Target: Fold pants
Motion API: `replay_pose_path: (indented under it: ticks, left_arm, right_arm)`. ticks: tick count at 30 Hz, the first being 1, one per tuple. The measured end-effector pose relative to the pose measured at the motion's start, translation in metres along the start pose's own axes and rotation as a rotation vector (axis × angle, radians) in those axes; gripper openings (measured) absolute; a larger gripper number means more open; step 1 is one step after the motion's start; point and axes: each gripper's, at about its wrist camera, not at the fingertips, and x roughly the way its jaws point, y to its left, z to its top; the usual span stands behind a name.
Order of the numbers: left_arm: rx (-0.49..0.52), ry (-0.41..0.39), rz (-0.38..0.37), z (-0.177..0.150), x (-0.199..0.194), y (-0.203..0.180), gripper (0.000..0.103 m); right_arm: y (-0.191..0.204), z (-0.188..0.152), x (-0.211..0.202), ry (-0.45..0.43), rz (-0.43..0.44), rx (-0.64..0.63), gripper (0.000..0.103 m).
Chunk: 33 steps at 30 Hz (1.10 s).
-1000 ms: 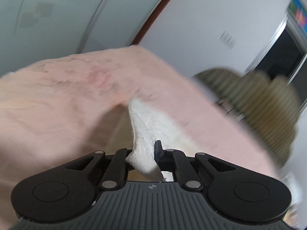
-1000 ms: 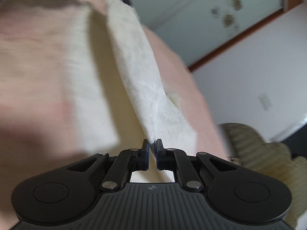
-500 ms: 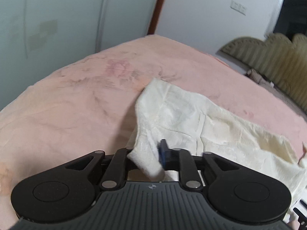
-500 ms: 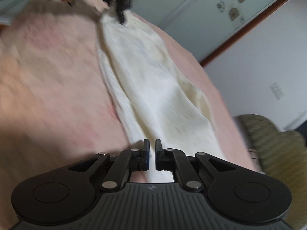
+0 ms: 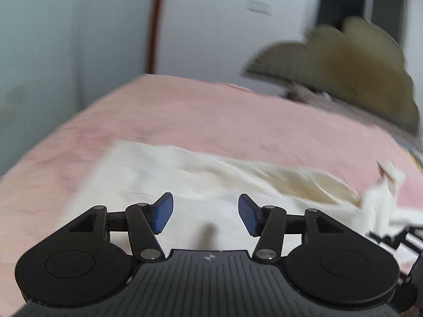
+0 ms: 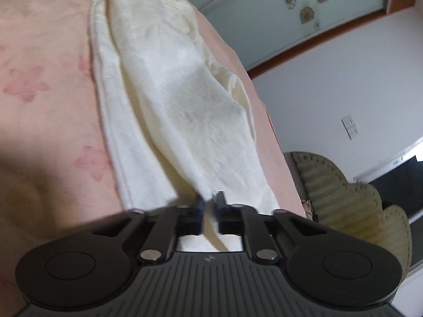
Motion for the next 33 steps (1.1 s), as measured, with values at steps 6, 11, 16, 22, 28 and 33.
replay_pose_path:
  ticks: [6, 11, 16, 22, 28, 33]
  left_arm:
    - [0.097, 0.015, -0.120, -0.014, 0.016, -0.052, 0.061]
    - [0.195, 0.019, -0.117, -0.033, 0.048, -0.091, 0.061]
    - [0.255, -0.018, -0.099, -0.046, 0.056, -0.104, 0.062]
    - [0.218, 0.015, -0.115, -0.054, 0.069, -0.102, 0.068]
    - [0.265, -0.007, -0.088, -0.060, 0.074, -0.108, 0.078]
    - [0.241, 0.012, -0.097, -0.060, 0.078, -0.105, 0.089]
  right_arm:
    - [-0.010, -0.003, -0.045, 0.038, 0.147, 0.096, 0.005]
    - [-0.003, -0.010, -0.045, 0.040, 0.151, 0.125, 0.006]
    - [-0.069, -0.053, -0.063, 0.070, 0.130, 0.481, 0.011]
    - [-0.116, -0.167, -0.050, 0.355, -0.029, 0.920, 0.057]
    - [-0.162, -0.157, -0.032, 0.293, -0.222, 1.030, 0.058]
    - [-0.203, -0.141, 0.062, 0.325, -0.253, 0.879, 0.068]
